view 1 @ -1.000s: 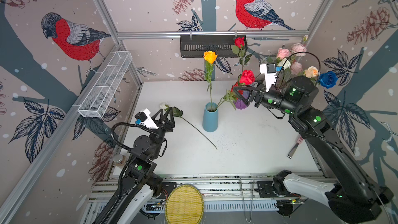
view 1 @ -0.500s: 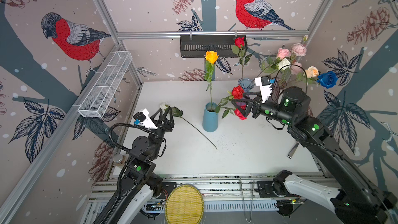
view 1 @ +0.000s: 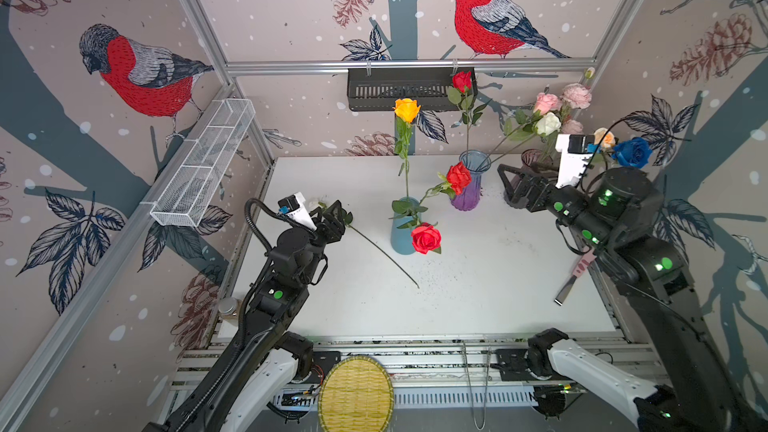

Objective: Arrange the flowers into the vase
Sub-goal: 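Withdraw the right gripper while the left moves toward the white rose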

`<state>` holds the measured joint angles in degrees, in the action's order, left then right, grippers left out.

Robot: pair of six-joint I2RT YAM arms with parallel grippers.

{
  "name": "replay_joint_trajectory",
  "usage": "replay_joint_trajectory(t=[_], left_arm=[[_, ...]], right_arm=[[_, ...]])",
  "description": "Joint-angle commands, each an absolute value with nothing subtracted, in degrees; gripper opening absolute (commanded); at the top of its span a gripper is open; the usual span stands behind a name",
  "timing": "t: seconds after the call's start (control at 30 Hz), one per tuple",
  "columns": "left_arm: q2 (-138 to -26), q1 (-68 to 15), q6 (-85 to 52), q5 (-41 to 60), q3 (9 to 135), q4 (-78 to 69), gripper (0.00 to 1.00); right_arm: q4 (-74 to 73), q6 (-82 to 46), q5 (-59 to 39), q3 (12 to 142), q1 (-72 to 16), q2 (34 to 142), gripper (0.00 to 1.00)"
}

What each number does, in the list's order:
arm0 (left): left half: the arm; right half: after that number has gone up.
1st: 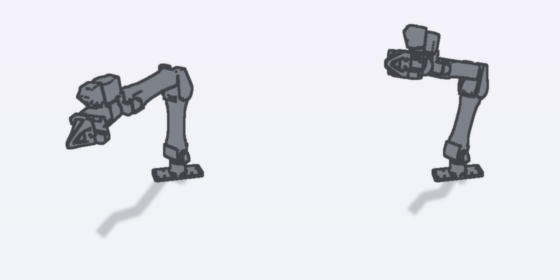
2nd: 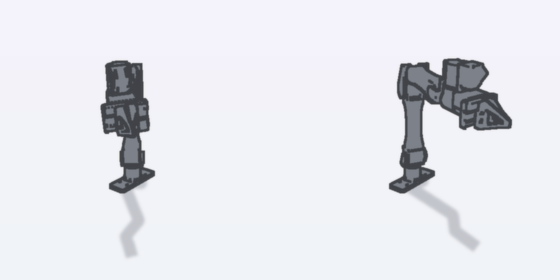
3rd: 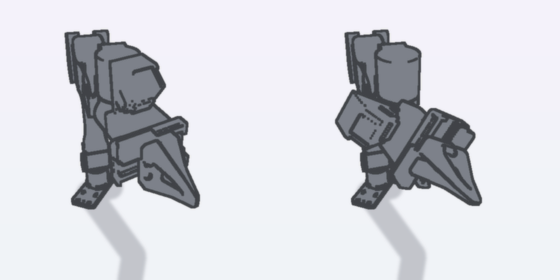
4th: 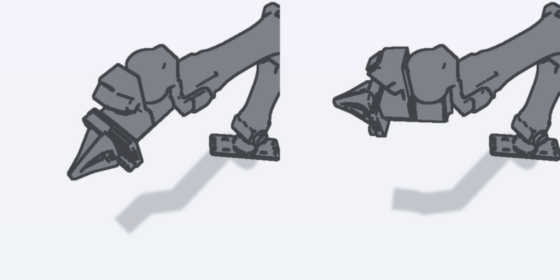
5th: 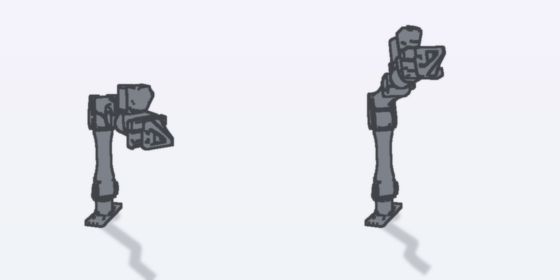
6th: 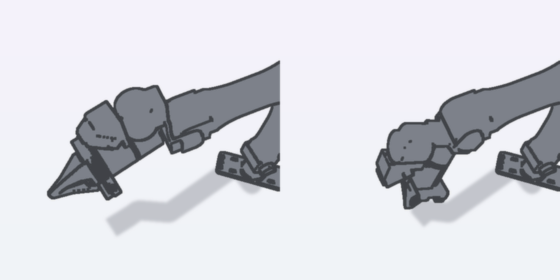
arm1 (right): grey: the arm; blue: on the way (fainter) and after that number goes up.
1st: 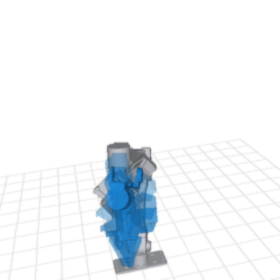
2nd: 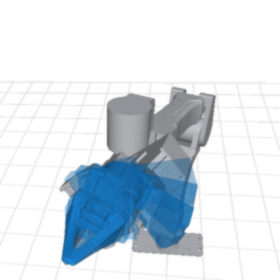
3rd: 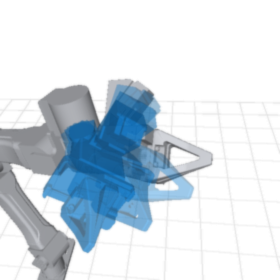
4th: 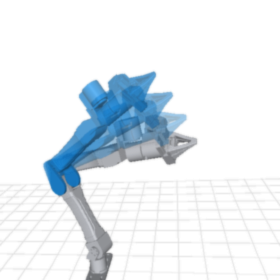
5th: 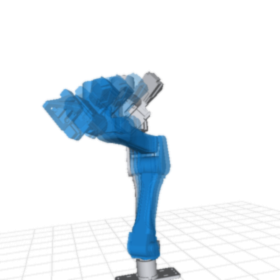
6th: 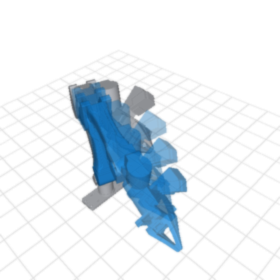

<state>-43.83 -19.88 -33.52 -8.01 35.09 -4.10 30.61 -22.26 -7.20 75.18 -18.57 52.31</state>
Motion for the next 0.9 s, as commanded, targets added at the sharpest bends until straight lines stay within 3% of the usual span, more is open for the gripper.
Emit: replay_joint_trajectory(t=[0.0,0.23,0.3,0.47,0.53,0.73,0.87], left_arm=[[-48.1,-16.66,-38.42,1.87,34.89,-2.53,0.65],[-59.68,-13.36,-44.85,11.48,33.3,-7.03,0.59],[-63.31,-13.35,-46.06,12.27,34.27,-6.68,0.57],[-75.04,-13.51,-46.16,12.08,42.07,0.82,0.42],[-80.3,-14.24,-44.48,9.8,47.45,6.77,0.38],[-98.4,-19.62,-47.1,-9.42,71.67,36.2,0.38],[-109.07,-20.3,-51.66,-13.65,82.73,47.88,0.36]], right_arm=[[30.38,-29.14,-16.27,63.64,-13.63,49.93,0.99],[18.75,-34.48,-23.2,36.13,-12.19,45.41,1.0],[17.64,-32.65,-22.95,32.17,-12.22,46.02,1.0],[14.54,-28.39,-22.11,26.68,-12.13,48.19,0.99],[12.47,-28.39,-22.92,25.58,-12.17,48.72,0.98],[8.79,-27.95,-22.32,23.27,-12.21,50.74,0.98],[6.58,-27.69,-21.89,21.61,-12.3,52.49,0.98]])
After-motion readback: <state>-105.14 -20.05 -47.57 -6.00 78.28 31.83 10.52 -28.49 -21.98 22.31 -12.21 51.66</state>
